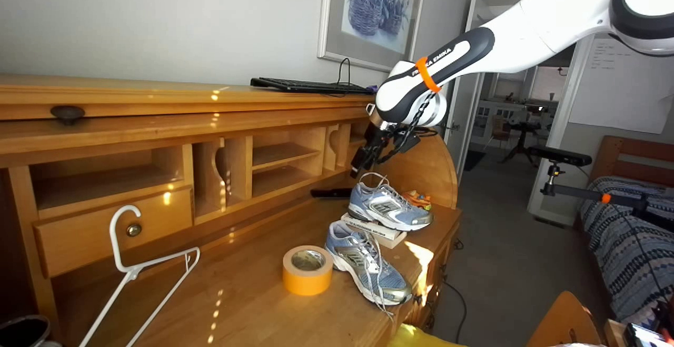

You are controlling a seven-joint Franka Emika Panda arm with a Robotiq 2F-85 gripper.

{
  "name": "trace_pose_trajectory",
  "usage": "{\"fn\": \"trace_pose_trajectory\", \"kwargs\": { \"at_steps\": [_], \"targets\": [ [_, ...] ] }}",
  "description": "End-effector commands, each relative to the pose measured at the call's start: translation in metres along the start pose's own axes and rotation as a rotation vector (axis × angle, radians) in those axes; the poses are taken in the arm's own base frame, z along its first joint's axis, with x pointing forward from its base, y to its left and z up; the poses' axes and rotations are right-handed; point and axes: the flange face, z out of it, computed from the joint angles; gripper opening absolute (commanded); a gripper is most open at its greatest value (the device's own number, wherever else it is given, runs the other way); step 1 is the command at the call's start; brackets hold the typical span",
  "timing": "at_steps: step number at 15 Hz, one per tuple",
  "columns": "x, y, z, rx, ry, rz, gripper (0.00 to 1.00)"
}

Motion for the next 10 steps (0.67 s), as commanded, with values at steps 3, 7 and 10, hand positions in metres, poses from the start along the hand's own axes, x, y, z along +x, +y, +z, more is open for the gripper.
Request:
{"fn": "trace_pose_trajectory", "kwargs": {
  "at_steps": [3,7,10],
  "targets": [
    [-0.008,-0.018,0.004,0.080,-0.152,-0.032,1.00],
    [-0.012,-0.024,0.016,0.096,-0.246,-0.053,1.00],
    [-0.014,-0.030,0.023,0.106,-0.302,-0.076,0.99]
  ]
}}
